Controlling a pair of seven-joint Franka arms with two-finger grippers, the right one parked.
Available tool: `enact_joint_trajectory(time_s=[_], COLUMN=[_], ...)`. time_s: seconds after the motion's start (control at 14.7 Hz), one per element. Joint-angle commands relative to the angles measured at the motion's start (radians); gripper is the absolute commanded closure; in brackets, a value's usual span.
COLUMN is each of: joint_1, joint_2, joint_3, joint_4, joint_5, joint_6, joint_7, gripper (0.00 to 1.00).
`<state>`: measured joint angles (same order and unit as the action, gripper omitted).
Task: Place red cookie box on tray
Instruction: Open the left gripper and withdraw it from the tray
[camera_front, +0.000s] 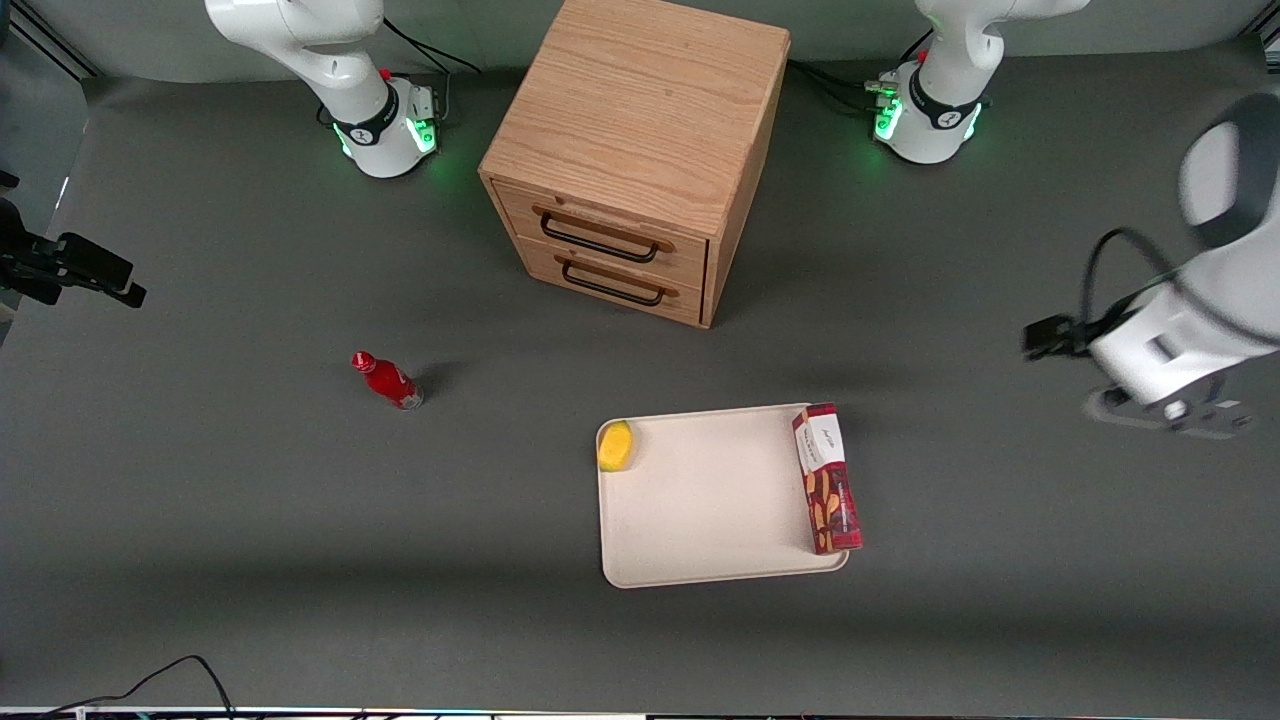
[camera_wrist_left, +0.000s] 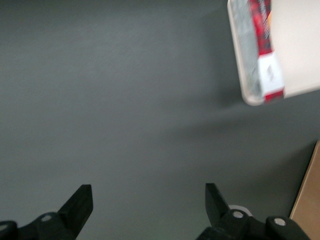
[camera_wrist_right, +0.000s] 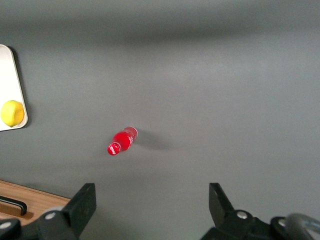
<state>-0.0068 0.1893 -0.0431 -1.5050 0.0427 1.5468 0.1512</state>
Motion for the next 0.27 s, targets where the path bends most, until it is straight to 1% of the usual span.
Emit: enact_joint_trajectory(time_s=[0.0, 0.2], joint_1=[-0.015, -0.018], joint_2=[-0.030, -0.014], joint_3=[0.035, 0.034], joint_4=[-0.026, 0.037], joint_5=[-0.027, -0.027], joint_6=[-0.048, -0.062], joint_7=[0.059, 0.062], gripper=[0.00, 0.00])
